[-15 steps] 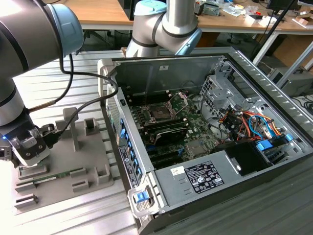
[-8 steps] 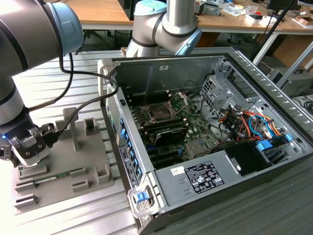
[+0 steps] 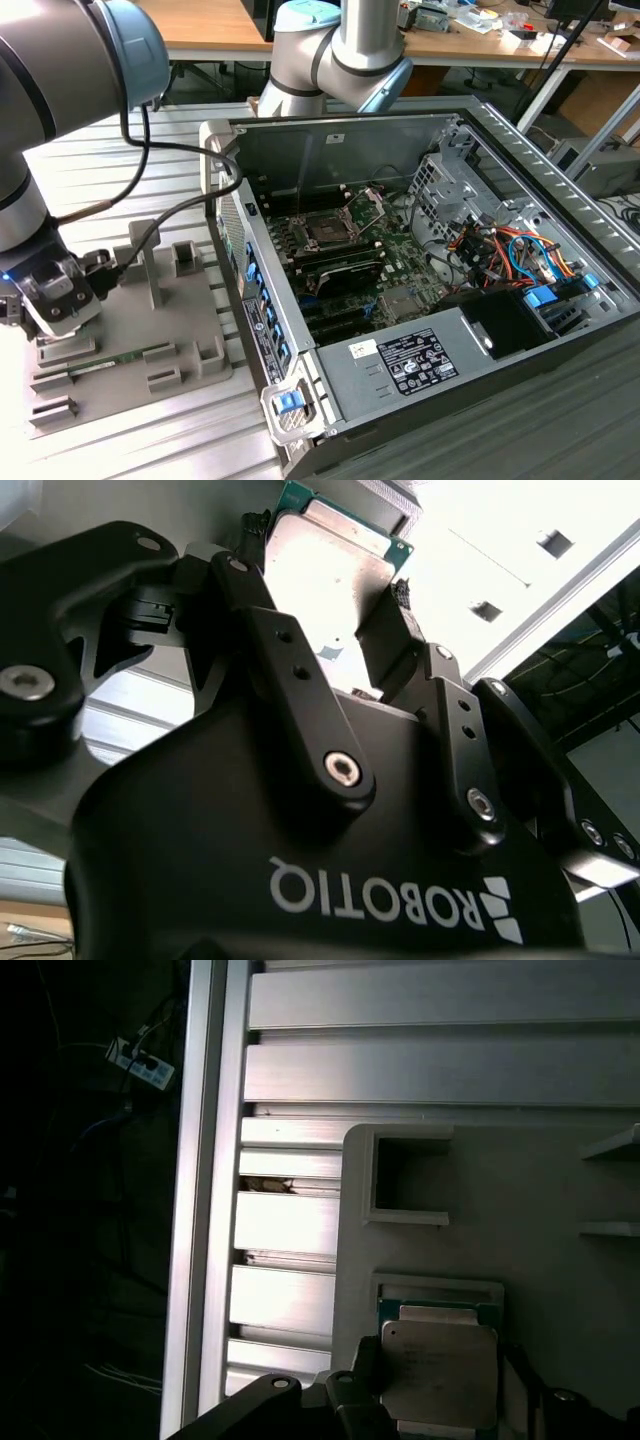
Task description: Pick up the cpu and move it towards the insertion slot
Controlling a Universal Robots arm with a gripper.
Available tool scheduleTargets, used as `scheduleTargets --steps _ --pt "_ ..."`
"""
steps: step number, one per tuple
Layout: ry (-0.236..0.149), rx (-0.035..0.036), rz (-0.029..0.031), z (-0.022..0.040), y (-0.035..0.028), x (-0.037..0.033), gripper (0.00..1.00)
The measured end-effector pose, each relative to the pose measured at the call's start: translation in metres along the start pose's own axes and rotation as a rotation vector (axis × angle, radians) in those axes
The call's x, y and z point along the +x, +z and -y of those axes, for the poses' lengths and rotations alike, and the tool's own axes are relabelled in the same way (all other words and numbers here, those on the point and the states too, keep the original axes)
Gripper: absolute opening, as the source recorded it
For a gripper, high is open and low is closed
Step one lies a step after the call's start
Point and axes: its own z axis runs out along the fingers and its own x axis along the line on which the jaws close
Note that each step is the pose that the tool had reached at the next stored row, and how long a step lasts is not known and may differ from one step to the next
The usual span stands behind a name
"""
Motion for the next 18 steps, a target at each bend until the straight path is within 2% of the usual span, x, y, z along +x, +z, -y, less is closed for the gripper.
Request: scheduleTargets --steps 4,8,18 --pt "0.0 -0.0001 0.0002 -0.0001 -0.0022 0.0 0.55" --pt "0.0 0.0 0.0 -0.0004 -0.0137 0.0 0.55" --pt "0.0 0.0 0.0001 -0.0006 -0.0205 -0.0001 0.55"
